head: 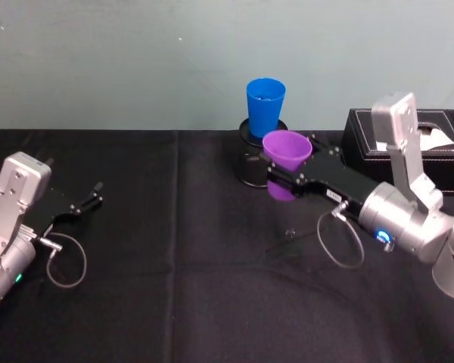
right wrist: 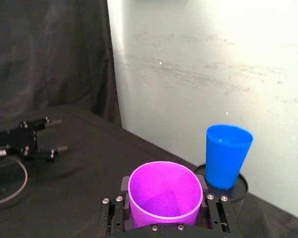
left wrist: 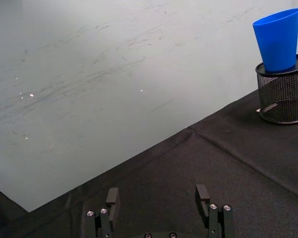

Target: Pick up one cup with a gripper and tap it against the other cup.

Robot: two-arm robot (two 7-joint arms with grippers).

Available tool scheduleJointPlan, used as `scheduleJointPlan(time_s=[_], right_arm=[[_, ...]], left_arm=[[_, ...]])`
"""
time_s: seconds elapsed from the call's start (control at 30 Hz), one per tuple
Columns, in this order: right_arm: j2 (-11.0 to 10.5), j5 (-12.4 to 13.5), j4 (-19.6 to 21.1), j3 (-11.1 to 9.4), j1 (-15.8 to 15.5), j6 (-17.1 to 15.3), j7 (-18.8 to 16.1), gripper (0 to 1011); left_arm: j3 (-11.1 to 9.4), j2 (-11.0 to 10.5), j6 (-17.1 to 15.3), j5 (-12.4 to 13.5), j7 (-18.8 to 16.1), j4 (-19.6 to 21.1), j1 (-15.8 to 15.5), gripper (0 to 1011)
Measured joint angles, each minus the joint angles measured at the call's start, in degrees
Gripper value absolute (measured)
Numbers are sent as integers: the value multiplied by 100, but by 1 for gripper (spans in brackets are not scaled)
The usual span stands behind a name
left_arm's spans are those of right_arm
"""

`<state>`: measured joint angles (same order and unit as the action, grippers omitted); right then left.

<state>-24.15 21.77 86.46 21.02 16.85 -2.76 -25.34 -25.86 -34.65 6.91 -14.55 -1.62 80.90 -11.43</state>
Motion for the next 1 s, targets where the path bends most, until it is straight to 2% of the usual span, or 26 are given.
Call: scheduleJointPlan(time_s=[0.17, 0.27, 1.0], right_arm=[[-3, 76, 142, -22, 158, -302, 14, 751], [-6, 78, 172, -17, 215, -373, 55, 751], [-3, 72, 165, -16, 213, -368, 79, 751]], left_arm=[[0, 0, 0, 0, 0, 0, 0, 1000], [0, 0, 0, 0, 0, 0, 0, 1000], [0, 0, 0, 0, 0, 0, 0, 1000]])
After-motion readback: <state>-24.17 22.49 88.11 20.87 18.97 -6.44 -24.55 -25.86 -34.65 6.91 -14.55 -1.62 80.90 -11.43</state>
